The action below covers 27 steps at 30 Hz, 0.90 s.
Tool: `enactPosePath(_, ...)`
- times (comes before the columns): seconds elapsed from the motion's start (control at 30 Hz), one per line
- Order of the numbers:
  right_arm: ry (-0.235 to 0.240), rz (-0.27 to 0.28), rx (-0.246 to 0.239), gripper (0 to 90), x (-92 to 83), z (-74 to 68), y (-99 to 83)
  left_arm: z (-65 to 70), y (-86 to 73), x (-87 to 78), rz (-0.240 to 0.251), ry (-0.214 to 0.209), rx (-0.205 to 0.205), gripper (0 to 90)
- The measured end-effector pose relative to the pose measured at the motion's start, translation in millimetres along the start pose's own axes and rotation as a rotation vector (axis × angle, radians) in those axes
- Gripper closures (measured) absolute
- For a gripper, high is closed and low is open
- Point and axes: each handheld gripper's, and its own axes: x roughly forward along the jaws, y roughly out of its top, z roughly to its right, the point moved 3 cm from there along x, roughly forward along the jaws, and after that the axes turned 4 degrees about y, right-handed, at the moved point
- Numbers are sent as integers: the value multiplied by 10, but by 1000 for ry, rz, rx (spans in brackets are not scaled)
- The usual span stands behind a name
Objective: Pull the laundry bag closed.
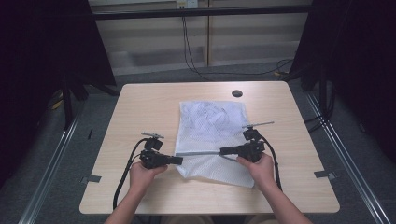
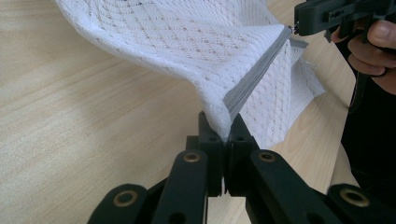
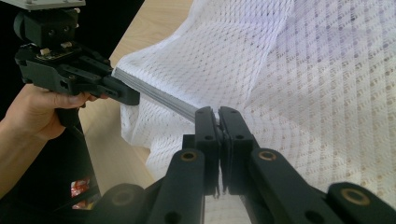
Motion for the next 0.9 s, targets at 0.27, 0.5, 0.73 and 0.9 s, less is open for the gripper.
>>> enactPosePath(0.27, -6, 3, 2, 868, -36, 8, -6, -7, 0, 0, 2, 6, -8, 885)
enactPosePath(0.5, -4, 6, 7, 868, -72, 19, -9, -6, 3, -3, 6, -4, -13, 885)
enactPosePath(0.73, 4, 5, 13, 868, -84, 18, -18, -6, 5, -3, 2, -5, -6, 885)
enactPosePath(0.9, 5, 7, 13, 868, -95, 23, -23, 7, 6, -2, 5, -2, -13, 886)
